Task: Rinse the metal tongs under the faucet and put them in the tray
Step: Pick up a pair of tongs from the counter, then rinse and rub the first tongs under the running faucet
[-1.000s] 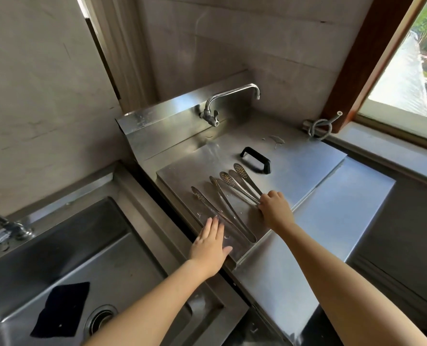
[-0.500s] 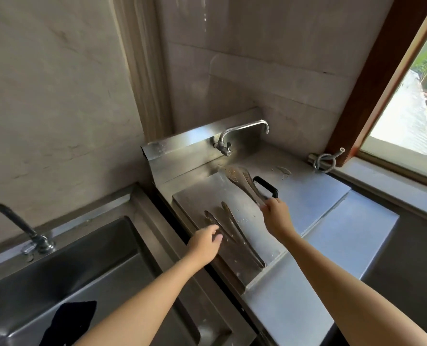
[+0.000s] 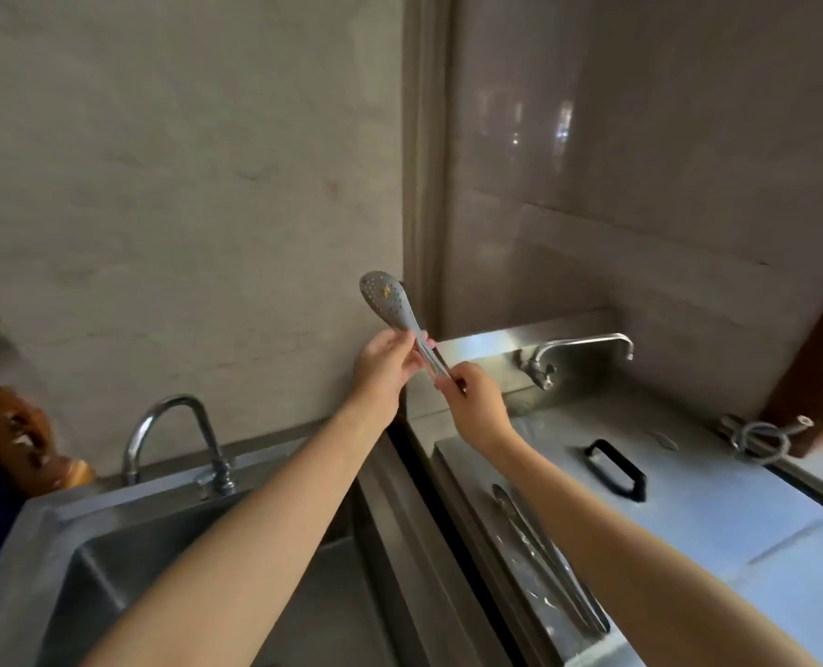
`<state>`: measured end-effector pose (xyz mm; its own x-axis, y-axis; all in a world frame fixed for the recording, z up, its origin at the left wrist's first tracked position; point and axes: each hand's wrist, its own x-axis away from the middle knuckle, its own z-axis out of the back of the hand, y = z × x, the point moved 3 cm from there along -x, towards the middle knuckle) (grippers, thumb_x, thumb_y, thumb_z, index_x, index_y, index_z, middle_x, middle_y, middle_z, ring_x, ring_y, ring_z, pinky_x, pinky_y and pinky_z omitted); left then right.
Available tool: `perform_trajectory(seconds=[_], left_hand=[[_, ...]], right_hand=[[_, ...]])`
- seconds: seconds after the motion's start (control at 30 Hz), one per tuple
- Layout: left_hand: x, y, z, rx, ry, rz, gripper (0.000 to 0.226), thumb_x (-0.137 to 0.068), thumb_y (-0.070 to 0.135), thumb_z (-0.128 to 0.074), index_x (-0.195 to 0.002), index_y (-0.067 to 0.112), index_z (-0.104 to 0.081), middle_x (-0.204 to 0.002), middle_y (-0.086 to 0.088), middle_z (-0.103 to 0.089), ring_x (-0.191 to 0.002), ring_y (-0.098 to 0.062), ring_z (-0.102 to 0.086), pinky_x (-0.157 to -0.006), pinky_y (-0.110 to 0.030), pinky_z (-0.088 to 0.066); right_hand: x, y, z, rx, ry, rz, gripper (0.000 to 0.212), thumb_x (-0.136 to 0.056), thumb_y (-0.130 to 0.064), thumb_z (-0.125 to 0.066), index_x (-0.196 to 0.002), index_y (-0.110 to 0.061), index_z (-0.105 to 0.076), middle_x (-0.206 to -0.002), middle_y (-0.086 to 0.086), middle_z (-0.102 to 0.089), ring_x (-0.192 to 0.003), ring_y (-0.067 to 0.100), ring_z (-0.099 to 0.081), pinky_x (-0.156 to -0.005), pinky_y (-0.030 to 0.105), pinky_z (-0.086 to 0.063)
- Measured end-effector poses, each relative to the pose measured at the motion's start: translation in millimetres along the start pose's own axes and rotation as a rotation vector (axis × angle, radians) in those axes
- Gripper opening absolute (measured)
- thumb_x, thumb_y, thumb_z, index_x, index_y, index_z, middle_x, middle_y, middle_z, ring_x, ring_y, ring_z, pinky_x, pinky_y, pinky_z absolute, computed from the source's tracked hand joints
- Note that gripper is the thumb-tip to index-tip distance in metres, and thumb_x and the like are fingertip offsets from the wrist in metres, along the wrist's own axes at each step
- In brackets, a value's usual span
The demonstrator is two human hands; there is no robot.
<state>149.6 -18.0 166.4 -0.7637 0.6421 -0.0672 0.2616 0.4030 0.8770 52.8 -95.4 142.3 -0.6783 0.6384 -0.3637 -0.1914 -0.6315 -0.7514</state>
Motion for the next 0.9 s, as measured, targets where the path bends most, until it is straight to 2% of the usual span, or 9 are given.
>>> perform_trajectory(seconds=[0.07,0.2,0.3,0.4,0.47,0.6,0.67,0.77,0.9], left_hand=[[4,22,19,0.087,0.04,-0.021,0.016,-0.095,0.003,-0.045,-0.107,-0.001,-0.054,-0.091,-0.015,-0.065,-0.085,-0.025,-0.066,-0.073,-0.031,-0.058],[15,54,67,0.146,0.166,-0.065,0.017,-0.096,0.005,-0.043,-0.108,-0.001,-0.054,-0.087,-0.014,-0.065,-0.077,-0.022,-0.065,-0.068,-0.029,-0.056],[24,71,105,0.108,0.261,-0.097,0.015,-0.097,0.009,-0.043,-0.099,0.004,-0.056,-0.077,-0.009,-0.062,-0.062,-0.016,-0.053,-0.056,-0.023,-0.049],[29,84,142,0.079,0.346,-0.12,0.019,-0.099,0.014,-0.04,-0.108,0.002,-0.051,-0.07,-0.006,-0.055,-0.054,-0.012,-0.041,-0.047,-0.02,-0.039],[32,93,167,0.071,0.391,-0.127,0.018,-0.099,0.016,-0.038,-0.109,0.004,-0.049,-0.067,-0.005,-0.05,-0.051,-0.011,-0.039,-0.047,-0.021,-0.034],[37,111,211,0.076,0.441,-0.135,0.015,-0.101,0.019,-0.035,-0.099,0.007,-0.045,-0.065,-0.004,-0.045,-0.042,-0.007,-0.037,-0.043,-0.019,-0.03],[40,119,239,0.046,0.455,-0.138,0.016,-0.101,0.019,-0.034,-0.1,0.006,-0.044,-0.065,-0.004,-0.044,-0.043,-0.008,-0.035,-0.043,-0.019,-0.029],[47,127,281,-0.028,0.463,-0.154,0.018,-0.1,0.018,-0.035,-0.094,0.006,-0.046,-0.065,-0.004,-0.043,-0.044,-0.008,-0.033,-0.041,-0.018,-0.028],[64,133,338,-0.095,0.454,-0.161,0.017,-0.099,0.021,-0.04,-0.098,0.01,-0.053,-0.065,-0.001,-0.049,-0.046,-0.007,-0.037,-0.041,-0.017,-0.03]], right_hand=[[-2,-22,-22,-0.056,-0.056,0.038,0.016,-0.093,-0.018,-0.052,-0.078,-0.011,-0.054,-0.076,0.001,-0.05,-0.069,0.015,-0.044,-0.053,0.013,-0.033],[4,-60,-74,-0.15,-0.211,0.09,0.024,-0.093,-0.019,-0.052,-0.069,-0.014,-0.052,-0.07,-0.001,-0.049,-0.063,0.013,-0.045,-0.052,0.016,-0.032],[10,-85,-112,-0.177,-0.299,0.131,0.037,-0.093,-0.02,-0.053,-0.058,-0.026,-0.041,-0.061,-0.008,-0.042,-0.055,0.005,-0.039,-0.049,0.013,-0.033],[18,-105,-148,-0.178,-0.398,0.176,0.038,-0.094,-0.024,-0.05,-0.058,-0.026,-0.041,-0.061,-0.009,-0.041,-0.056,0.006,-0.038,-0.052,0.016,-0.029],[21,-116,-172,-0.183,-0.452,0.189,0.034,-0.094,-0.026,-0.05,-0.061,-0.021,-0.046,-0.061,-0.007,-0.042,-0.055,0.007,-0.038,-0.052,0.018,-0.03],[23,-136,-213,-0.194,-0.538,0.219,0.03,-0.093,-0.027,-0.052,-0.065,-0.016,-0.05,-0.06,-0.001,-0.047,-0.053,0.008,-0.039,-0.048,0.01,-0.034],[24,-145,-235,-0.207,-0.605,0.225,0.023,-0.092,-0.025,-0.053,-0.07,-0.019,-0.056,-0.07,0.003,-0.057,-0.059,0.012,-0.049,-0.055,0.01,-0.039],[25,-147,-266,-0.274,-0.661,0.179,0.015,-0.093,-0.027,-0.053,-0.087,-0.017,-0.062,-0.085,0.007,-0.066,-0.079,0.023,-0.063,-0.072,0.03,-0.052],[30,-131,-299,-0.276,-0.67,0.103,0.015,-0.093,-0.031,-0.052,-0.095,-0.019,-0.061,-0.088,0.002,-0.067,-0.078,0.012,-0.064,-0.071,0.022,-0.053]])
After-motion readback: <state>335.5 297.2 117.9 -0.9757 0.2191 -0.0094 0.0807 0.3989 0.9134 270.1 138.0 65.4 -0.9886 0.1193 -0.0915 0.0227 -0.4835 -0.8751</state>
